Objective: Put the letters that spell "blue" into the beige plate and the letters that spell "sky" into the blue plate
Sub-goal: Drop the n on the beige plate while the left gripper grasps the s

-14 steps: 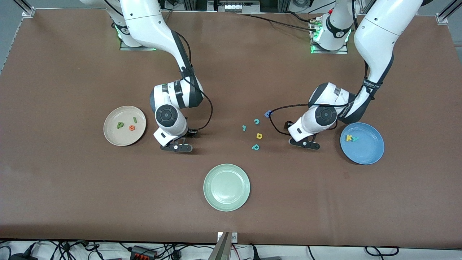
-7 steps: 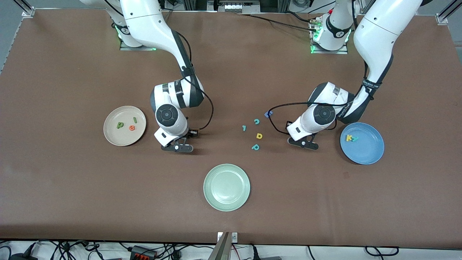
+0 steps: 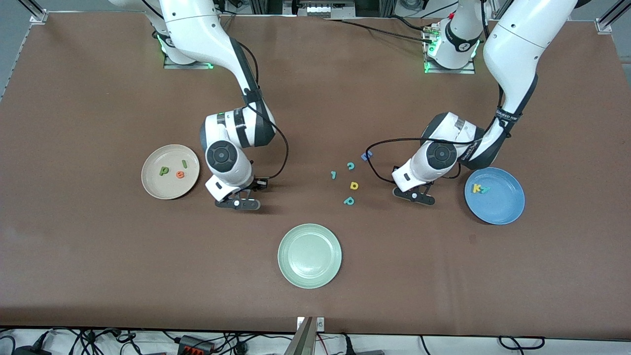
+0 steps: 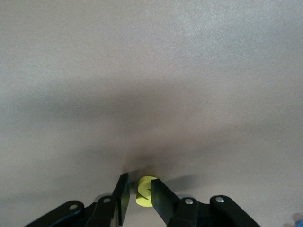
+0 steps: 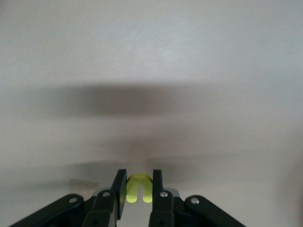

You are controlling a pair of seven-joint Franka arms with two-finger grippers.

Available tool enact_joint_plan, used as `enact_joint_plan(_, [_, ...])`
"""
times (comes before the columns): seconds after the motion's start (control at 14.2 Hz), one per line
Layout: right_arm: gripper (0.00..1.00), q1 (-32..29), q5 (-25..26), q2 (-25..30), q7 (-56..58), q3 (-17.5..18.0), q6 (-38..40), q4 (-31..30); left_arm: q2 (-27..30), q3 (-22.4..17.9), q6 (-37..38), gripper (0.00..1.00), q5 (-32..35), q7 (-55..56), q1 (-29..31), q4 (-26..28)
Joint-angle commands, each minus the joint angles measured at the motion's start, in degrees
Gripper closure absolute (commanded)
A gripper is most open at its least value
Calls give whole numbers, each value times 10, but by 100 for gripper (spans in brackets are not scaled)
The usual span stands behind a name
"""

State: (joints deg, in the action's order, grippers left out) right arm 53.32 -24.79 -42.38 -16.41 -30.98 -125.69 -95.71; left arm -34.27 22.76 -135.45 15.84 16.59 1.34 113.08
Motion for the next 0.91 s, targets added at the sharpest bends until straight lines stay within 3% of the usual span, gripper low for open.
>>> enact_joint_plan(0.0, [88,-9,-6,34,36,-38,82,-8,2,-3,-6,72,18,-4,4,6])
enact_joint_plan(0.21, [88,-12,-5,54,99,-91,130,-44,5,-3,-5,74,18,-4,5,5])
enact_joint_plan(0.42, [88,-17,-6,66,209,-144,128,-115,10,-3,-1,74,18,-4,9,5])
enact_joint_plan(0.7, [88,-46,-6,65,259,-155,123,-155,32,-3,39,74,18,-5,23,-8])
enact_joint_plan(0.77, [86,-48,-6,64,260,-154,122,-158,37,-3,63,74,18,-6,28,-21])
enact_joint_plan(0.84, [77,-52,-6,63,265,-155,123,-159,39,-3,92,74,18,-7,30,-37])
